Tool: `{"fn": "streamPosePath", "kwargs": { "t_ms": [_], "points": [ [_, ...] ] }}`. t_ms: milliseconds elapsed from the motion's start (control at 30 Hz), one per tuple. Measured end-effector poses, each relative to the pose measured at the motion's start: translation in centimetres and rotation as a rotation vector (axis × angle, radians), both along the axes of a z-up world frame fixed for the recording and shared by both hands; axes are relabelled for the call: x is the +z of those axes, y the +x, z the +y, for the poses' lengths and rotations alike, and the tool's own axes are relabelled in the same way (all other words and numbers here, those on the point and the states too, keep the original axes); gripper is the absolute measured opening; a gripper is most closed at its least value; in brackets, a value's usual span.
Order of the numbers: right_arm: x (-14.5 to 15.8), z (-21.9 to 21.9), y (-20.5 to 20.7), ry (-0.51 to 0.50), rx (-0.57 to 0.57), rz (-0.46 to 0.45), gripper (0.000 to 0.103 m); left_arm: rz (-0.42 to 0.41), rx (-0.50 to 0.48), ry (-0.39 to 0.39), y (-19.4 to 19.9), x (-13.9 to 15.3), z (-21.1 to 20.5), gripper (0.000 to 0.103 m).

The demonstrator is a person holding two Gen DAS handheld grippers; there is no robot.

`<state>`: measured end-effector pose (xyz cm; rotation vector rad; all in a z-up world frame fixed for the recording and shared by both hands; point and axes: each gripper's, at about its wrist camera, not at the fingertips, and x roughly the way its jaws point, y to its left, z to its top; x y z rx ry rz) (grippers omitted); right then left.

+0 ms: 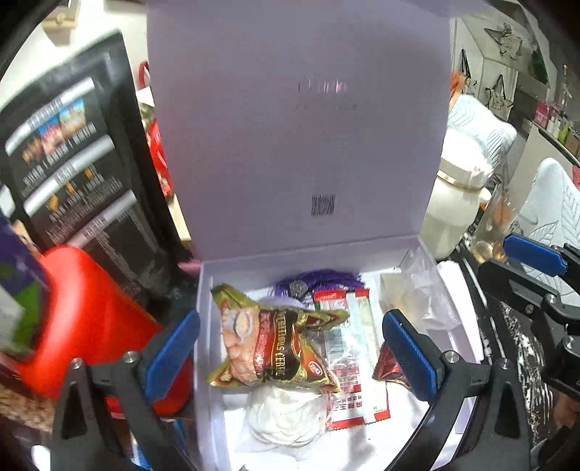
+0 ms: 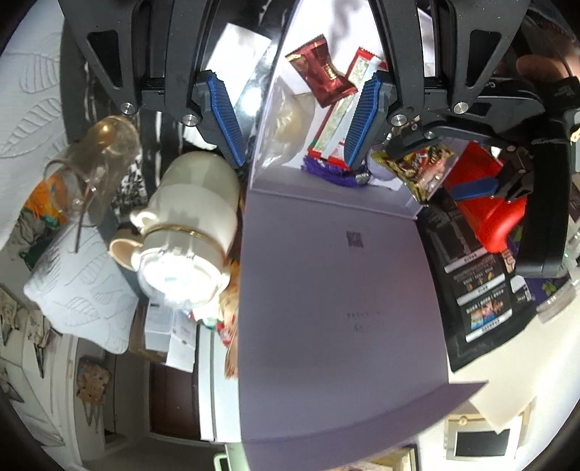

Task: Organize soft objects
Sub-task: 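Open the left tool to drop the cereal bag while the right releases the maroon packet, then withdraw both open tools from the box toward the loose snacks on the table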

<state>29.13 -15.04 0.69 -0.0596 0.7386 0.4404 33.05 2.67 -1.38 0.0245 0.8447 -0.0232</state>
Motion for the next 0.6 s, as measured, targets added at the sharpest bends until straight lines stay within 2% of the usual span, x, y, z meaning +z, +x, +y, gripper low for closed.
{"fn": "streamPosePath", "kwargs": {
  "t_ms": [133, 467, 600],
  "points": [
    [1.6, -0.5, -0.9, 0.007, -0.005, -0.025, 0.057, -0.053, -0.004, 0.01, -1.1, 2.8, -0.2, 0.102],
    [7.7, -1.2, -4.7, 0.03, 0.009, -0.151, 0.057, -0.183, -0.015, 0.008, -4.7, 9.0, -0.8, 0.102],
    [9.9, -1.7, -6.6, 0.048, 0.007, -0.199, 0.061, -0.233, -0.021, 0.002, -6.5, 11.1, -0.8, 0.102]
  ]
}}
